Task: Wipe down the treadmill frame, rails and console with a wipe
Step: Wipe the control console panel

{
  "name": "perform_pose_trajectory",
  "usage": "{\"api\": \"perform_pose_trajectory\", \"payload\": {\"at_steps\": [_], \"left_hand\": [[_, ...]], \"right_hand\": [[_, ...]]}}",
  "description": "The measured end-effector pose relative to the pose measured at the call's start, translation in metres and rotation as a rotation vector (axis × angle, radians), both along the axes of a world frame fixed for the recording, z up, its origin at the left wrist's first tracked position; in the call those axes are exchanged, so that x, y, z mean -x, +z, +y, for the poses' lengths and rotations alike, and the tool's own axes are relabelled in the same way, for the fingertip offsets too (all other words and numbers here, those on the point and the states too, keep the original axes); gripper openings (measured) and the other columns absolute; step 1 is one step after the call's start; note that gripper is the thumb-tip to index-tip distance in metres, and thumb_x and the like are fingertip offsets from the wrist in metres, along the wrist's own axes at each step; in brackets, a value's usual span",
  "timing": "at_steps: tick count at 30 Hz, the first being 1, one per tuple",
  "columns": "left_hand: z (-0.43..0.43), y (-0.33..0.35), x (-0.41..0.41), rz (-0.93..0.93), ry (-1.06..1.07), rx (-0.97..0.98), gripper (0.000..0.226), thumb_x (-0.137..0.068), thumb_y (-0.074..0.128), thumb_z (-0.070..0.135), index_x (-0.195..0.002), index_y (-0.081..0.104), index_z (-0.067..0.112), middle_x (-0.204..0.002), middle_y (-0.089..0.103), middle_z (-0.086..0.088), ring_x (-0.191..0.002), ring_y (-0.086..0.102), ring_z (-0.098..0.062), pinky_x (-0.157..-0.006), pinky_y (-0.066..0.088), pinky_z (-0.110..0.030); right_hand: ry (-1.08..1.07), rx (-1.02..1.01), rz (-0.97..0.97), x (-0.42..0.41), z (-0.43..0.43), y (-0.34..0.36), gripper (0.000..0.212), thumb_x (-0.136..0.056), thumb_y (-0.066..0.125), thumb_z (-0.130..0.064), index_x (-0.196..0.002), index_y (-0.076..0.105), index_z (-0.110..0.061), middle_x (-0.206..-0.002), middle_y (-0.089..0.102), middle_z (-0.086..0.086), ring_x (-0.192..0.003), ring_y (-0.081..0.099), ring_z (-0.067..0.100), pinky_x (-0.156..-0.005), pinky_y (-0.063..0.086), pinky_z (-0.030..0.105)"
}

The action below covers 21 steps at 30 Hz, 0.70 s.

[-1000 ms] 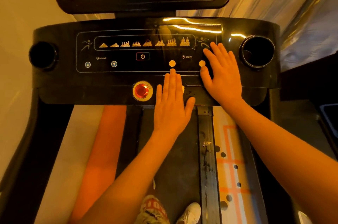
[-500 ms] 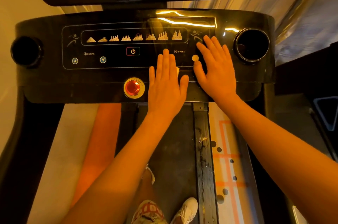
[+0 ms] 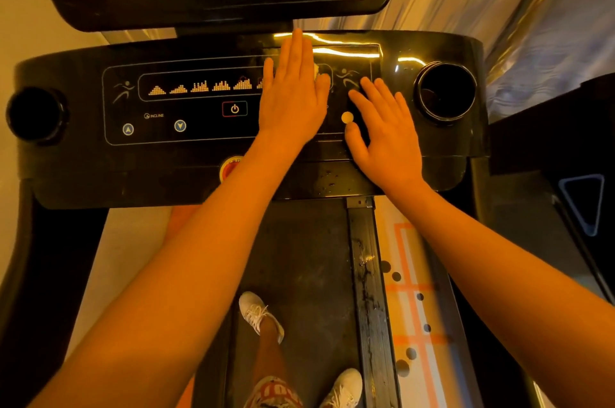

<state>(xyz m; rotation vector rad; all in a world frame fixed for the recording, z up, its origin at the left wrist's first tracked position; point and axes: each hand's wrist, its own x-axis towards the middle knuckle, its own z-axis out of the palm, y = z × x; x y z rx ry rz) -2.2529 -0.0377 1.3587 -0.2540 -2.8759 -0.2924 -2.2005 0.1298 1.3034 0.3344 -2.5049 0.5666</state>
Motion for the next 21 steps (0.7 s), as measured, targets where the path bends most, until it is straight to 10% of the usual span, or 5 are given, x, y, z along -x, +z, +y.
{"api": "perform_pose_trajectory", "payload": {"at_steps": [21], "left_hand": [[-0.001,0.004,-0.009,-0.018,-0.08,-0.02,0.065,-0.109,0.023,0.044,-0.162,0.006,0.011,-0.17,-0.003,-0.01,-0.157,-0.001,-0.026,-0.125,0.003,-0.047]], "right_hand": [[0.0,0.003,-0.007,-0.001,0.0,0.001,0.049,-0.107,0.044,-0.038,-0.151,0.048,-0.017,-0.163,0.037,0.006,-0.155,0.023,0.023,-0.127,0.011,0.04]]}}
